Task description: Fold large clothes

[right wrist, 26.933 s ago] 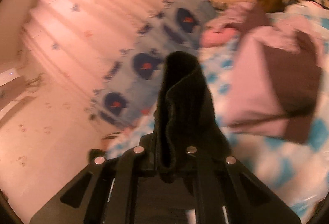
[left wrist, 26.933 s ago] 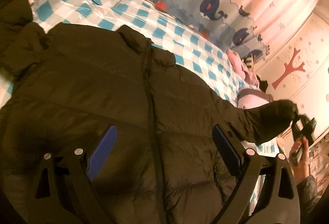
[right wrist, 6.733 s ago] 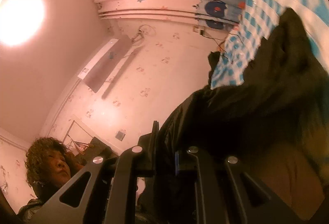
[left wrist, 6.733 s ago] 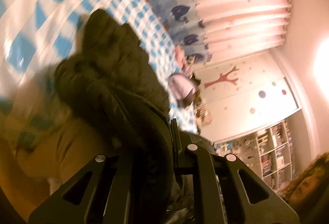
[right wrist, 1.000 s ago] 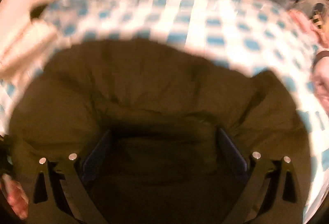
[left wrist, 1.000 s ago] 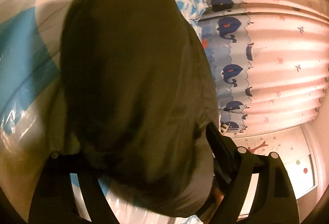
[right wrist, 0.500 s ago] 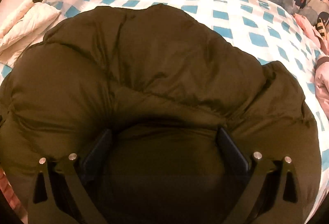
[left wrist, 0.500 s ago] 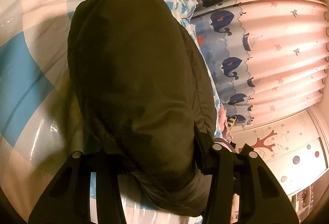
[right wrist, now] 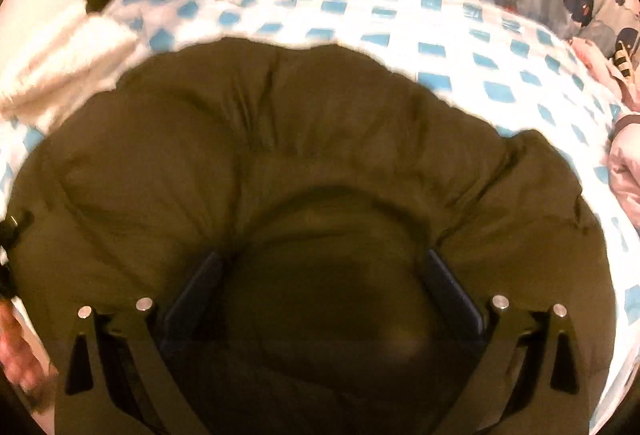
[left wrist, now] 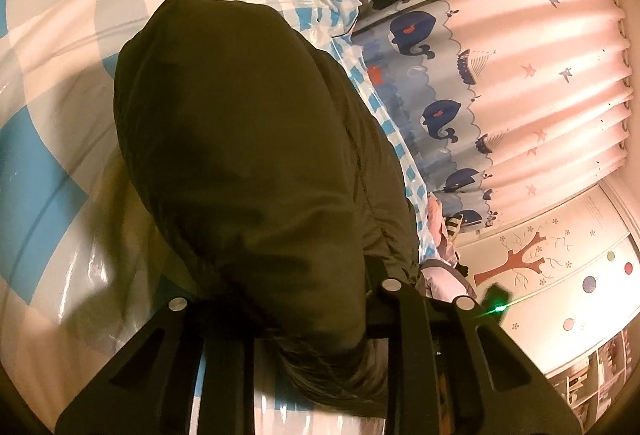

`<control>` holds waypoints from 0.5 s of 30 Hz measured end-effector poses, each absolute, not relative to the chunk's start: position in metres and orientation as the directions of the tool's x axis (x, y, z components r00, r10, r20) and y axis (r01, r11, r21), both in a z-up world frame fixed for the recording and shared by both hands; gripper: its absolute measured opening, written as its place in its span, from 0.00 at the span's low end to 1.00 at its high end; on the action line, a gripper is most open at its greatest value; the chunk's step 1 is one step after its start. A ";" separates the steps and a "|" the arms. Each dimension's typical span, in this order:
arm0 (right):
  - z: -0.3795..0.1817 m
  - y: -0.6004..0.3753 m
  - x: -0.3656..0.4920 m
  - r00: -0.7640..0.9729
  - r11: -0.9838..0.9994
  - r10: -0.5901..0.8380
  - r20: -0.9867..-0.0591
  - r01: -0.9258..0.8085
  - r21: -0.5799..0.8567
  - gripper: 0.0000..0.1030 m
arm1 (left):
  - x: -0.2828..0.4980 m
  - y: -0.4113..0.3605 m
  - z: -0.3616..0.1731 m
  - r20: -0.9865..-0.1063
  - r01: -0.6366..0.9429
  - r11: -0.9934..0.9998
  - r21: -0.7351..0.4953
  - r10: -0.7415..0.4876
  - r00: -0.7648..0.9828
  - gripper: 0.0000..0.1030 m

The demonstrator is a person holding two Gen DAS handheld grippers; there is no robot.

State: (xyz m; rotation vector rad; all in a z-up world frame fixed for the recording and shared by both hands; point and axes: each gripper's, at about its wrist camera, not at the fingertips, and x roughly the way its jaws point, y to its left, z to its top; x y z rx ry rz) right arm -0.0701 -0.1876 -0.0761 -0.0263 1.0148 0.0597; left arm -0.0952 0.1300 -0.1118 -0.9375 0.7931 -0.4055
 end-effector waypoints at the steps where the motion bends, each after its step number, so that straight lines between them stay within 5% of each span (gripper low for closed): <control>1: -0.081 -0.188 -0.070 0.529 0.998 0.038 -0.848 -0.065 0.003 0.94 | -0.096 0.129 -0.110 -0.425 -0.013 0.555 -0.832 -0.622 0.657 0.18; 15: -0.102 -0.182 -0.075 0.554 0.997 -0.010 -0.833 -0.063 -0.054 0.94 | -0.118 0.031 -0.002 -0.451 0.366 0.787 -0.497 -0.594 0.666 0.16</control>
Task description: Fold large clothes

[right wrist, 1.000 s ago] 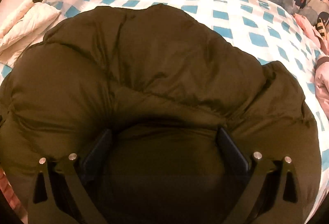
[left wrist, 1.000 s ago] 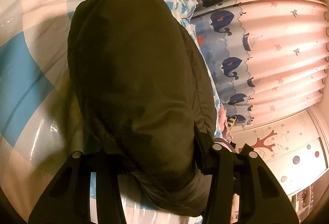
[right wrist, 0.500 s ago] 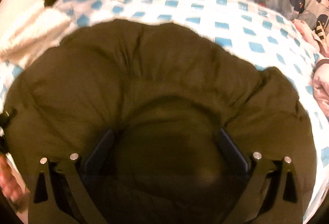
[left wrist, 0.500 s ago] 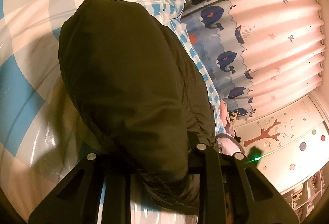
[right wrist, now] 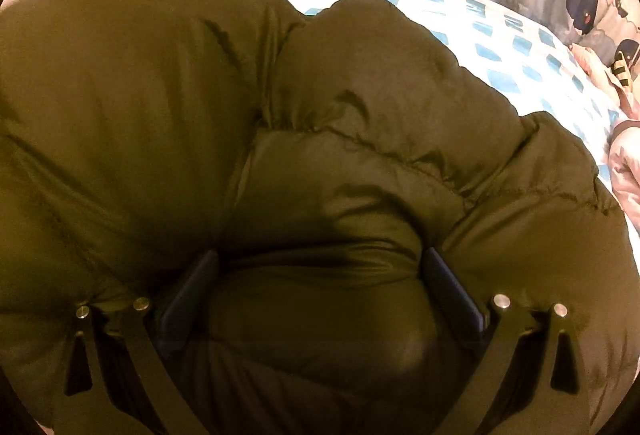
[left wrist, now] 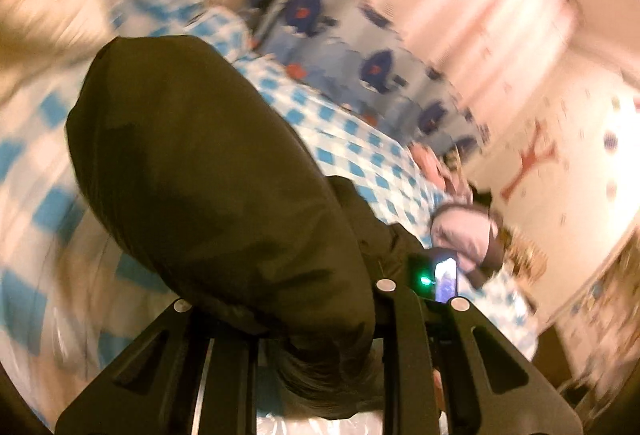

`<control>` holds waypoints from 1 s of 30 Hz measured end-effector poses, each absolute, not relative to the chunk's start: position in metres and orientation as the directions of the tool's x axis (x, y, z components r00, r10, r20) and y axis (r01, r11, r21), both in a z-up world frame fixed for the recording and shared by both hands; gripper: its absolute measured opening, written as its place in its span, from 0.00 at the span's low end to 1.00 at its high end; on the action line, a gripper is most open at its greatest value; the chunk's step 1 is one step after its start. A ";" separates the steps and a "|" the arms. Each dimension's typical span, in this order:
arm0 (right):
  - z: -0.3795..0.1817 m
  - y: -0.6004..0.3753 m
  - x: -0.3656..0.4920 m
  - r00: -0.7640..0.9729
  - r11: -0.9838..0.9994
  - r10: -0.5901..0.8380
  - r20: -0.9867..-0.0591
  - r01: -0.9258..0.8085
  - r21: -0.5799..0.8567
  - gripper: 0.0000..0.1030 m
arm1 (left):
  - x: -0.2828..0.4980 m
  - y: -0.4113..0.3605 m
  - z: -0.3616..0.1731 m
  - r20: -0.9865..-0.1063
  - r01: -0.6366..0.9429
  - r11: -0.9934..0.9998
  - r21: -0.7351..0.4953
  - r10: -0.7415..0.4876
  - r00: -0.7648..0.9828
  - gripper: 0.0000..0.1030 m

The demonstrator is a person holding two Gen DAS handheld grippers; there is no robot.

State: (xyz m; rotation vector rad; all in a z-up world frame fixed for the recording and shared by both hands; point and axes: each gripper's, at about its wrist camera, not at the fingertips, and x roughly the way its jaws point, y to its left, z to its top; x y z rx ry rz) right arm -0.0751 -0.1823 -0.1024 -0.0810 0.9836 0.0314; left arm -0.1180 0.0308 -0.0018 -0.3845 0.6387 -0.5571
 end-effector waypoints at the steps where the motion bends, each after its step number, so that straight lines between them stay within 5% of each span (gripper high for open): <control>1: -0.103 -0.183 -0.075 0.556 0.997 -0.011 -0.831 -0.062 -0.054 0.94 | -0.118 0.020 0.004 -0.459 0.390 0.796 -0.464 -0.592 0.663 0.16; 9: -0.077 -0.212 -0.099 0.584 0.997 0.071 -0.808 -0.028 0.068 0.94 | -0.137 -0.095 0.045 -0.561 0.623 0.781 -0.041 -0.534 0.633 0.16; 17: -0.065 -0.269 -0.165 0.614 0.987 0.130 -0.779 -0.001 0.163 0.93 | -0.177 -0.220 0.037 -0.682 0.813 0.505 0.288 -0.488 0.545 0.14; 23: -0.055 -0.339 -0.224 0.639 0.992 -0.061 -0.766 0.122 0.023 0.93 | -0.202 -0.275 0.007 -0.761 0.896 0.319 0.309 -0.483 0.434 0.14; 26: -0.064 -0.411 -0.245 0.668 0.898 0.141 -0.731 0.225 0.379 0.93 | -0.205 -0.292 -0.013 -0.805 0.936 0.260 0.236 -0.488 0.338 0.14; 30: -0.033 -0.456 -0.265 0.783 0.855 0.120 -0.611 0.232 0.465 0.93 | -0.204 -0.305 -0.043 -0.831 0.960 0.237 0.148 -0.497 0.250 0.15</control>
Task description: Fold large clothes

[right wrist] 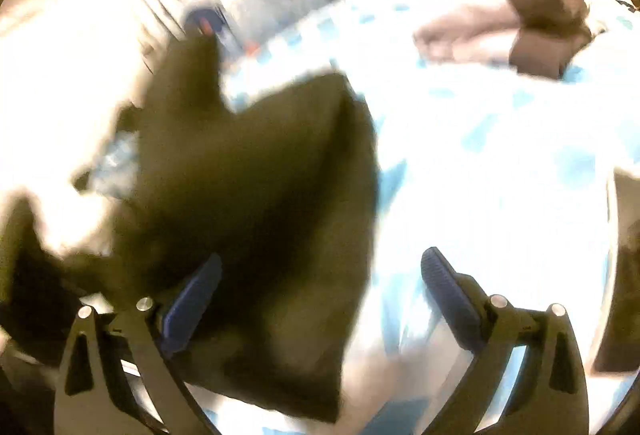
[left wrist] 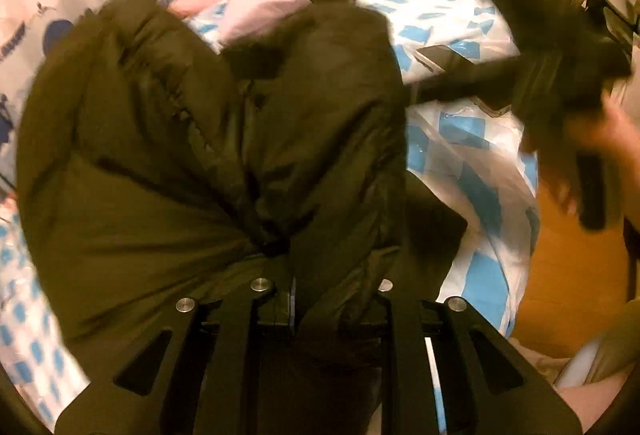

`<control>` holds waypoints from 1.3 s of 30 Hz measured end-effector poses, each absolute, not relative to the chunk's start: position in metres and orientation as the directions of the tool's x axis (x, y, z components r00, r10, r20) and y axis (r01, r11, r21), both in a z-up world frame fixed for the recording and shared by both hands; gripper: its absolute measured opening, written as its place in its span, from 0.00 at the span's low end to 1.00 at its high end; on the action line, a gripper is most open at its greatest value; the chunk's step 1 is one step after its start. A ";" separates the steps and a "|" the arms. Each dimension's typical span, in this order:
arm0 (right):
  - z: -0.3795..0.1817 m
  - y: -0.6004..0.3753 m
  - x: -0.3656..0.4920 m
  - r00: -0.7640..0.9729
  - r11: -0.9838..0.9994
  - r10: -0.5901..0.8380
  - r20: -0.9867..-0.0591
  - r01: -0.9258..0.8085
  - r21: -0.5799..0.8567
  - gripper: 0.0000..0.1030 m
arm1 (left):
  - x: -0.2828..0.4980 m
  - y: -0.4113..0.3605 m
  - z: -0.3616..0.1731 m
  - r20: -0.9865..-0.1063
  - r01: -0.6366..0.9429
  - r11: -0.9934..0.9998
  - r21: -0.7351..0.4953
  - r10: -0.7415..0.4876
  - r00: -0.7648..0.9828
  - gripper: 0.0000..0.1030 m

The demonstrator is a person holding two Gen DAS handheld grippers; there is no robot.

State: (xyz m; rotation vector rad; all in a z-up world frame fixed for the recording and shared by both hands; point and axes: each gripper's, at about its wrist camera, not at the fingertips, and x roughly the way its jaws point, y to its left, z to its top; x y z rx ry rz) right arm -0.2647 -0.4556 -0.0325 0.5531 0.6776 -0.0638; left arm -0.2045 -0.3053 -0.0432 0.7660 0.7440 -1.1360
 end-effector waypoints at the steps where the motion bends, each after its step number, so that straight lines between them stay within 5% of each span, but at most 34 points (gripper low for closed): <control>1: -0.021 -0.456 -0.261 0.802 0.865 0.148 -0.579 0.178 0.468 0.93 | -0.205 -0.307 -0.046 -0.831 0.961 0.241 0.136 -0.500 0.243 0.15; 4: 0.005 -0.463 -0.233 0.817 0.841 0.289 -0.498 0.032 0.540 0.93 | -0.202 -0.307 -0.051 -0.836 0.963 0.233 0.137 -0.493 0.238 0.15; 8: 0.074 -0.479 -0.228 0.926 0.860 0.207 -0.315 -0.019 0.510 0.93 | -0.205 -0.308 -0.056 -0.840 0.960 0.222 0.172 -0.476 0.261 0.16; 9: 0.080 -0.481 -0.216 0.919 0.866 0.214 -0.331 -0.022 0.499 0.93 | -0.206 -0.313 -0.058 -0.839 0.958 0.216 0.189 -0.471 0.272 0.18; 12: 0.069 -0.453 -0.152 0.801 0.952 0.184 -0.570 0.001 0.307 0.93 | -0.209 -0.325 -0.060 -0.829 0.942 0.202 0.269 -0.449 0.334 0.19; 15: 0.019 -0.422 -0.113 0.628 0.990 -0.140 -0.766 0.099 -0.100 0.93 | -0.220 -0.328 -0.050 -0.825 0.937 0.190 0.292 -0.445 0.348 0.21; 20: -0.040 -0.444 -0.146 0.544 0.979 -0.131 -0.829 0.203 -0.022 0.93 | -0.209 -0.261 0.013 -0.787 0.965 0.263 -0.021 -0.600 0.147 0.26; 25: -0.059 -0.465 -0.158 0.505 0.962 -0.023 -0.863 0.247 0.119 0.93 | -0.123 -0.206 0.056 -0.619 0.800 0.523 -0.294 -0.742 0.258 0.61; 27: -0.065 -0.473 -0.154 0.491 0.953 0.020 -0.871 0.254 0.166 0.93 | -0.092 -0.207 0.042 -0.629 0.744 0.551 -0.378 -0.743 0.230 0.61; 30: -0.083 -0.473 -0.152 0.464 0.952 0.035 -0.885 0.254 0.171 0.93 | -0.070 -0.230 -0.022 -0.764 0.720 0.601 -0.347 -0.626 0.155 0.61; 36: -0.076 -0.476 -0.162 0.468 0.947 0.025 -0.883 0.271 0.171 0.93 | -0.061 -0.147 0.001 -0.623 0.558 0.634 -0.536 -0.743 0.245 0.61; 39: -0.069 -0.463 -0.165 0.478 0.955 0.015 -0.878 0.254 0.154 0.93 | -0.035 -0.099 -0.031 -0.629 0.379 0.681 -0.626 -0.729 0.271 0.70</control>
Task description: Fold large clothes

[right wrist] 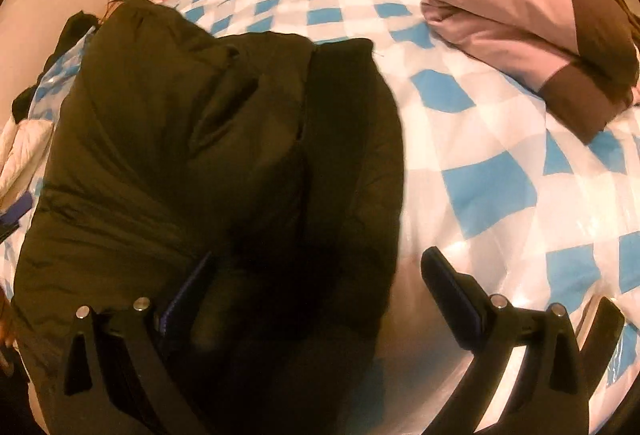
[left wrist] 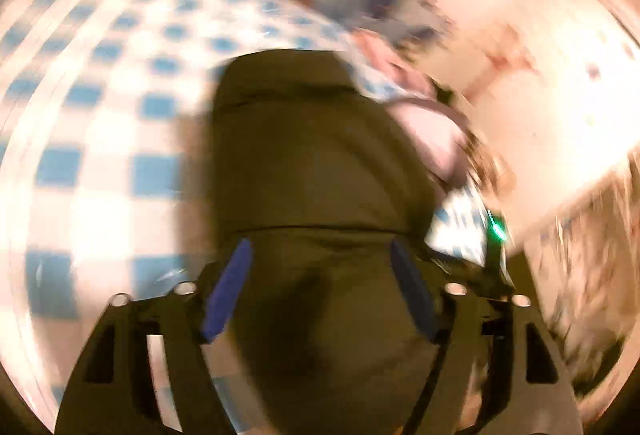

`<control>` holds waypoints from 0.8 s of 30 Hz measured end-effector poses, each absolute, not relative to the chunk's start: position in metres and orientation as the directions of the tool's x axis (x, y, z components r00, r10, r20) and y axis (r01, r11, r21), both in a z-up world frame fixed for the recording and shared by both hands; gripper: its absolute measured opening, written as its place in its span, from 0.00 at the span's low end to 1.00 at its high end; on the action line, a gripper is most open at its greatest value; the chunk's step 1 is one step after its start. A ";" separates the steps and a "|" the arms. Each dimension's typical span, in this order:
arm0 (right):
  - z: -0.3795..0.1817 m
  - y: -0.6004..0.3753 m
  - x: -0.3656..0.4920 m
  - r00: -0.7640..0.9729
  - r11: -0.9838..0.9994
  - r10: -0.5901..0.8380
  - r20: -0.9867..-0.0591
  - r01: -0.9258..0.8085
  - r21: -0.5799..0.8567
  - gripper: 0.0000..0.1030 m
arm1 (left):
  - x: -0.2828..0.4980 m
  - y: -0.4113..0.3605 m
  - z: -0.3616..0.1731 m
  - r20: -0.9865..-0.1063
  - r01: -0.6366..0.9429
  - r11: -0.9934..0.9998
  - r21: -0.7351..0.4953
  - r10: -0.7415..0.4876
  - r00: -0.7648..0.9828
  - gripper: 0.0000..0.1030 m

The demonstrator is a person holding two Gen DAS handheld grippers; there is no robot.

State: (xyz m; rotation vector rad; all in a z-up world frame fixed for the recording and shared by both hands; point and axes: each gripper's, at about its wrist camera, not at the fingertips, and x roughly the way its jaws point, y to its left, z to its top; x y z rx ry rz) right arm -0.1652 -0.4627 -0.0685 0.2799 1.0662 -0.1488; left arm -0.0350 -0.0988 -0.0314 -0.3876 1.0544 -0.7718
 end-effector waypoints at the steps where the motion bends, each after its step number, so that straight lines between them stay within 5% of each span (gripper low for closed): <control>1: -0.070 -0.456 -0.163 0.475 0.958 0.008 -0.880 0.249 0.143 0.93 | -0.032 -0.095 -0.047 -0.637 0.334 0.684 -0.649 -0.728 0.252 0.70; 5: -0.080 -0.435 -0.155 0.478 0.953 0.042 -0.878 0.243 0.178 0.93 | -0.031 -0.106 -0.108 -0.555 0.204 0.568 -0.797 -0.823 0.124 0.75; 9: -0.079 -0.413 -0.154 0.538 0.930 0.138 -0.831 0.219 0.296 0.93 | -0.048 -0.109 -0.079 -0.490 0.313 0.504 -0.805 -0.862 0.128 0.75; 13: -0.073 -0.359 -0.147 0.601 0.877 0.317 -0.734 0.109 0.469 0.93 | -0.059 -0.070 -0.022 -0.550 0.428 0.582 -0.691 -0.808 0.211 0.75; 15: -0.080 -0.327 -0.142 0.586 0.845 0.409 -0.699 0.045 0.532 0.93 | -0.063 -0.034 -0.001 -0.657 0.453 0.688 -0.567 -0.709 0.256 0.75; 19: -0.118 -0.303 -0.143 0.529 0.764 0.507 -0.680 0.089 0.639 0.94 | -0.061 0.045 -0.002 -0.800 0.339 0.844 -0.414 -0.516 0.307 0.74; 22: -0.121 -0.302 -0.148 0.538 0.768 0.500 -0.679 0.088 0.635 0.93 | -0.064 0.057 0.008 -0.761 0.334 0.861 -0.383 -0.499 0.415 0.74; 24: -0.117 -0.298 -0.146 0.516 0.781 0.492 -0.701 0.094 0.617 0.93 | -0.066 0.038 0.019 -0.671 0.408 0.793 -0.453 -0.605 0.430 0.74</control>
